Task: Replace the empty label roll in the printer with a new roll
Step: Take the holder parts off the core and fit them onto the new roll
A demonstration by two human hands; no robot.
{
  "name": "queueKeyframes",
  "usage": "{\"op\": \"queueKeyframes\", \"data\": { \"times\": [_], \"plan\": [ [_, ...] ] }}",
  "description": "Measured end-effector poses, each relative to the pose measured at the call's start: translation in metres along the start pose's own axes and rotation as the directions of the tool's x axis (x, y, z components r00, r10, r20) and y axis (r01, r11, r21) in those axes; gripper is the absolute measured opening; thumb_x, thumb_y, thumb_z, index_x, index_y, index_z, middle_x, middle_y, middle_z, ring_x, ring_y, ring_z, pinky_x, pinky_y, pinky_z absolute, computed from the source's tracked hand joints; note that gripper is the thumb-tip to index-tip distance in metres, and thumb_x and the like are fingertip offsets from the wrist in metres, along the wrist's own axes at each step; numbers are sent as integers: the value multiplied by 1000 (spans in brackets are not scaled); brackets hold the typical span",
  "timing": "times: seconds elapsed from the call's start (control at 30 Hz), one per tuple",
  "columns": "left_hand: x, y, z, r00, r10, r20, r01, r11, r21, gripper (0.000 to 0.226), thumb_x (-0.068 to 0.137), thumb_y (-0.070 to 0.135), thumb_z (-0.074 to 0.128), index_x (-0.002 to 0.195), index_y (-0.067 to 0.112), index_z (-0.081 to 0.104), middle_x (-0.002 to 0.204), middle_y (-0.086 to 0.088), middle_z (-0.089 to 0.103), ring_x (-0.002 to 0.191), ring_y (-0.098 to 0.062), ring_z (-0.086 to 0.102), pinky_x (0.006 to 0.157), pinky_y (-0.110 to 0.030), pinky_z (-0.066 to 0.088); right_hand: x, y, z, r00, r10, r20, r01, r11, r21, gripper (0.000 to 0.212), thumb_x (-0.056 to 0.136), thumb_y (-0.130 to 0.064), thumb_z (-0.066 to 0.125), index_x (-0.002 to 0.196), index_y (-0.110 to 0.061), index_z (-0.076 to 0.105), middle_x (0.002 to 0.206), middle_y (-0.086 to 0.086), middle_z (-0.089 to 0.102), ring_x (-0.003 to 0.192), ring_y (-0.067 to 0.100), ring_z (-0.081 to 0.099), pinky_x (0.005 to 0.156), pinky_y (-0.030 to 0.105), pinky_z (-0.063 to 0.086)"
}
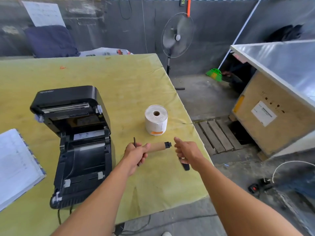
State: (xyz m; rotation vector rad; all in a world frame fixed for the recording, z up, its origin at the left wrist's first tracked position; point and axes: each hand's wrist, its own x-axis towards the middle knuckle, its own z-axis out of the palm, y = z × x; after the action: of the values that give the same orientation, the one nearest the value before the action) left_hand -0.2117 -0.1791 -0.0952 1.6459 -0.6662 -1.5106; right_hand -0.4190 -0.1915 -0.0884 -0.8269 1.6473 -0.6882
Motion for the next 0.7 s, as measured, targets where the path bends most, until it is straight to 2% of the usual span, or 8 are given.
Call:
{"op": "queueKeyframes", "data": {
  "times": [0.1,0.2,0.33,0.4,0.43,0.53,0.63,0.7],
  "plan": [
    [-7,7,-8,999,18,49,-19,1000,10,32,87,26,73,103,17,47,73,-4,57,52,-9,48,45,-21,38,-17,-11,14,990,9,140,-9,1000,-4,43,86,-48,68,99,-8,73,80,1,64,65,15,57,58,27,44],
    [-14,6,-16,996,25,85,-26,1000,7,32,87,26,73,103,16,47,72,-5,57,51,-10,47,46,-21,38,-31,-12,28,993,-41,115,34,997,62,26,90,-32,69,97,-7,72,80,2,63,64,14,56,57,26,43],
    [-15,-1,-28,997,16,82,-12,999,-41,33,86,22,74,104,14,47,73,-6,59,57,-12,50,52,-26,41,-36,-9,31,998,22,-60,-3,954,300,15,96,-20,57,85,-12,62,69,3,61,57,15,55,54,26,42],
    [-15,-1,-36,997,10,71,-8,1000,-28,32,88,24,72,105,13,48,75,-6,58,57,-12,50,51,-24,41,-33,-12,21,984,31,-178,48,906,421,16,97,-14,48,83,-11,55,66,6,52,51,16,50,49,25,37],
    [-14,1,-39,998,17,64,-15,1000,-22,30,89,24,71,106,12,49,76,-6,57,57,-11,50,48,-22,40,-31,-14,15,971,15,-239,86,910,406,15,97,-14,45,86,-11,53,69,7,51,55,18,50,50,25,37],
    [-8,8,-44,999,40,27,-39,999,-30,28,90,26,69,107,11,52,75,-4,55,56,-9,50,42,-19,40,-22,-18,-6,942,-116,-315,168,975,142,18,100,-20,42,105,-12,58,84,8,58,69,20,57,59,32,47],
    [-1,12,-41,999,52,5,-52,999,-16,28,90,26,69,108,11,54,74,-4,56,56,-9,51,40,-18,40,-8,-11,-9,949,-249,-192,215,959,-182,21,97,-28,56,114,-16,60,93,9,68,80,28,67,63,36,53],
    [2,12,-35,999,39,0,-39,999,-25,27,89,26,70,106,10,56,72,-5,56,56,-10,51,44,-20,40,0,-1,-3,959,-251,-132,197,924,-327,27,92,-33,65,109,-13,59,96,13,69,81,29,69,62,37,56]
  ]
}}
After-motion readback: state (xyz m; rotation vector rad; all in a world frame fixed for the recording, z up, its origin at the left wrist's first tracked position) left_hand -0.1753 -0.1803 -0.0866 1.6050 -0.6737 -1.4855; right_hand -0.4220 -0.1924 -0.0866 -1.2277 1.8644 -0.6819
